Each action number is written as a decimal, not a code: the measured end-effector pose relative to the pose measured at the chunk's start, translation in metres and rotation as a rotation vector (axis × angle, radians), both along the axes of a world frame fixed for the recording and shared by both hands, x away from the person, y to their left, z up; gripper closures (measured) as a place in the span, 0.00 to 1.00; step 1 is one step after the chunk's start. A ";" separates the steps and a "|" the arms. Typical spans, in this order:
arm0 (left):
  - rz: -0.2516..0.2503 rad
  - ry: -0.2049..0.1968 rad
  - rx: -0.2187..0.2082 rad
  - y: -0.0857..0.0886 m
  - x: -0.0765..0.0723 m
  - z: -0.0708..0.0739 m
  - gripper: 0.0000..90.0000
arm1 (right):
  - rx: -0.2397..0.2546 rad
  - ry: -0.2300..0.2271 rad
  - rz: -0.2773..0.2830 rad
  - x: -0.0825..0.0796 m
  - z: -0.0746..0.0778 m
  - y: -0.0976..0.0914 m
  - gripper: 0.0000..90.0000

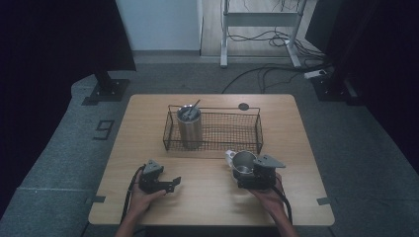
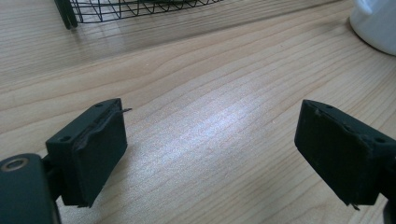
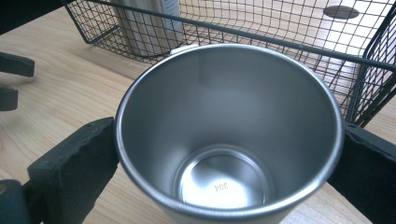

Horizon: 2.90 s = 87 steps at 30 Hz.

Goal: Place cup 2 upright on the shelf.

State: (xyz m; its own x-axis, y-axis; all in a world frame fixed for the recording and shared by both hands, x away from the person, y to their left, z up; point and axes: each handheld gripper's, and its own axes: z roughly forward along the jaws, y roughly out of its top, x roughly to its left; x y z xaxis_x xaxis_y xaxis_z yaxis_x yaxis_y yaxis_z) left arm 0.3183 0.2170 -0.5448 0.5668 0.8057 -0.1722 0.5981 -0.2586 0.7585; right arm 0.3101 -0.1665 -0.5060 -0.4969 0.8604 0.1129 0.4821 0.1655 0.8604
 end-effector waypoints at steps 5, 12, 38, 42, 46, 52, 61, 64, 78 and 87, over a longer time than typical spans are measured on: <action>-0.001 0.001 -0.001 0.000 0.000 0.000 0.10 | -0.009 0.002 -0.001 0.003 -0.001 0.003 0.00; -0.004 0.005 -0.001 0.000 0.000 0.000 0.10 | -0.020 0.001 -0.007 0.009 -0.003 0.008 0.00; -0.005 0.007 0.006 -0.001 0.000 0.000 0.12 | -0.082 -0.014 0.001 0.010 -0.007 0.009 0.07; -0.007 0.009 0.008 -0.001 0.000 0.000 0.12 | -0.074 -0.012 -0.003 0.010 -0.006 0.007 0.07; -0.006 0.011 0.007 -0.001 0.000 0.000 0.12 | -0.048 -0.019 -0.006 0.010 -0.004 0.002 0.07; -0.005 0.012 0.008 -0.001 0.000 0.000 0.12 | -0.031 -0.028 0.002 0.007 0.002 -0.003 0.07; -0.003 0.017 0.006 0.000 0.000 0.000 0.12 | -0.027 -0.050 0.038 0.005 0.013 -0.007 0.07; -0.002 0.018 0.007 0.000 0.000 0.000 0.12 | -0.022 -0.053 0.037 0.005 0.014 -0.007 0.07; 0.002 0.027 0.008 0.000 0.001 -0.001 0.12 | 0.007 -0.066 0.055 0.009 0.030 -0.009 0.07; 0.006 0.030 0.011 0.000 0.001 -0.001 0.13 | 0.016 -0.077 0.056 0.014 0.043 -0.009 0.07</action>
